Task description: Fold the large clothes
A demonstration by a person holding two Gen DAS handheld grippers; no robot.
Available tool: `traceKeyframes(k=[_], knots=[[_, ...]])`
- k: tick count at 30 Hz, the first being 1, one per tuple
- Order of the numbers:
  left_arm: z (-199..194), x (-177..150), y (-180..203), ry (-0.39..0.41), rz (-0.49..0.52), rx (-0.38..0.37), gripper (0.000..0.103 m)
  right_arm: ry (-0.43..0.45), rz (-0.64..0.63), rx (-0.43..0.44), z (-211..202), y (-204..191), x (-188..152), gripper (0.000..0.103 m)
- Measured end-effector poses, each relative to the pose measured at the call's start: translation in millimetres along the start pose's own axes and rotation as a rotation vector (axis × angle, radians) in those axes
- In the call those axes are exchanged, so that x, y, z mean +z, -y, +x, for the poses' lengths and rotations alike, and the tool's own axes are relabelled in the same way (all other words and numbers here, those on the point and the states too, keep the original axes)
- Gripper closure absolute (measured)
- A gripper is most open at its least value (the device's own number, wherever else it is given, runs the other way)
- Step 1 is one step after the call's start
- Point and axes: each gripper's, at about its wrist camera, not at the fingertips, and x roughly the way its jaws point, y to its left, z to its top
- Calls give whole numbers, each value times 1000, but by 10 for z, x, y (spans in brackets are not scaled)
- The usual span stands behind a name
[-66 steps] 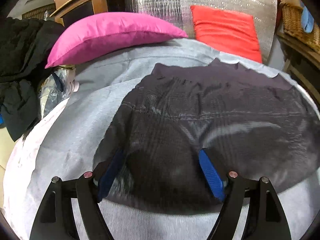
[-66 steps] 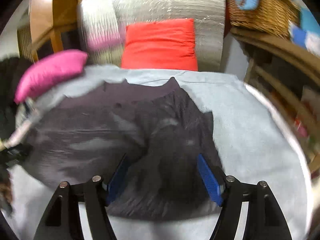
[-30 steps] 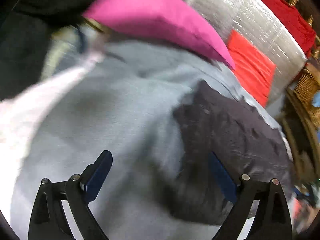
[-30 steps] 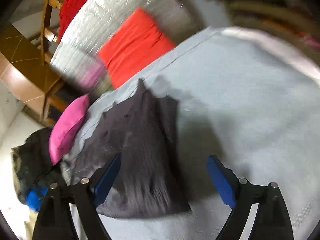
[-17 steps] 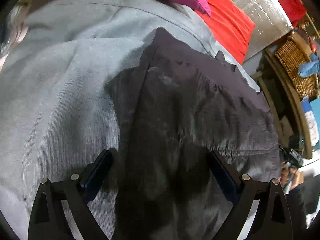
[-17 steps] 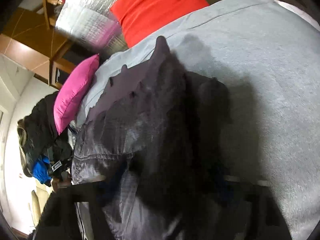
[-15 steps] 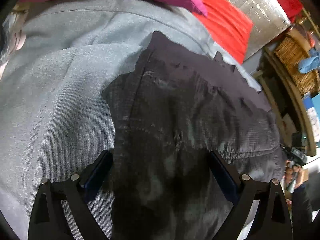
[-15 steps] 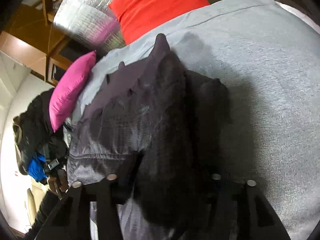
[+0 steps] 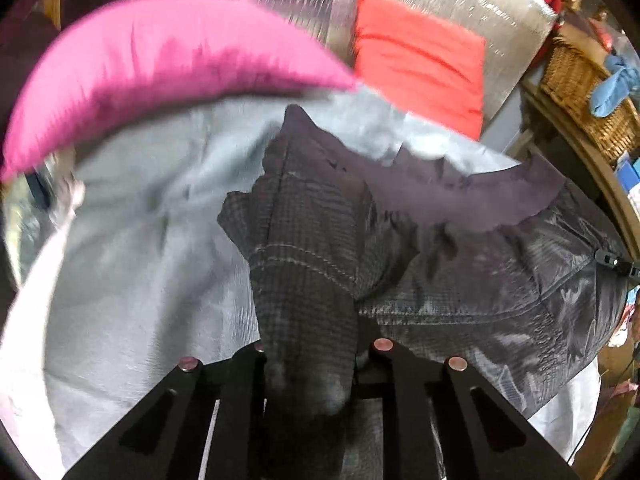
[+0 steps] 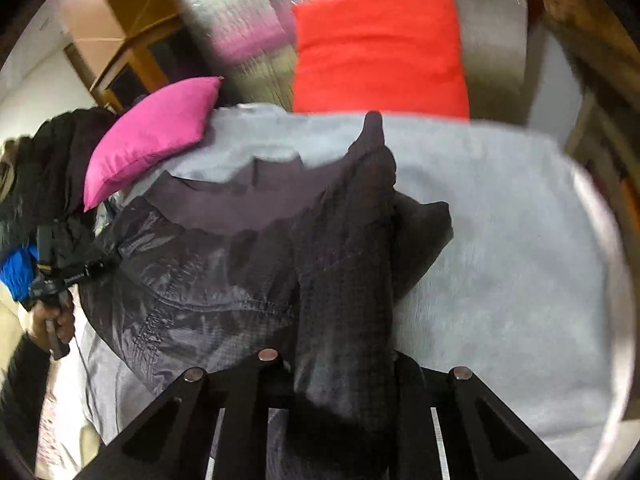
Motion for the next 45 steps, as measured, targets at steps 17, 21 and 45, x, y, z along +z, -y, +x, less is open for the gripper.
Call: traceKeyframes(k=[17, 21, 45], knots=[[-1955, -190, 516, 259, 103, -28, 86, 226, -121, -90, -1963, -629, -125, 86], [-2181, -442, 633, 292, 106, -34, 86, 261, -114, -87, -2168, -713, -341, 86], [-918, -2556, 393, 50, -2, 33, 65, 8, 227, -45, -788, 196, -3032, 68]])
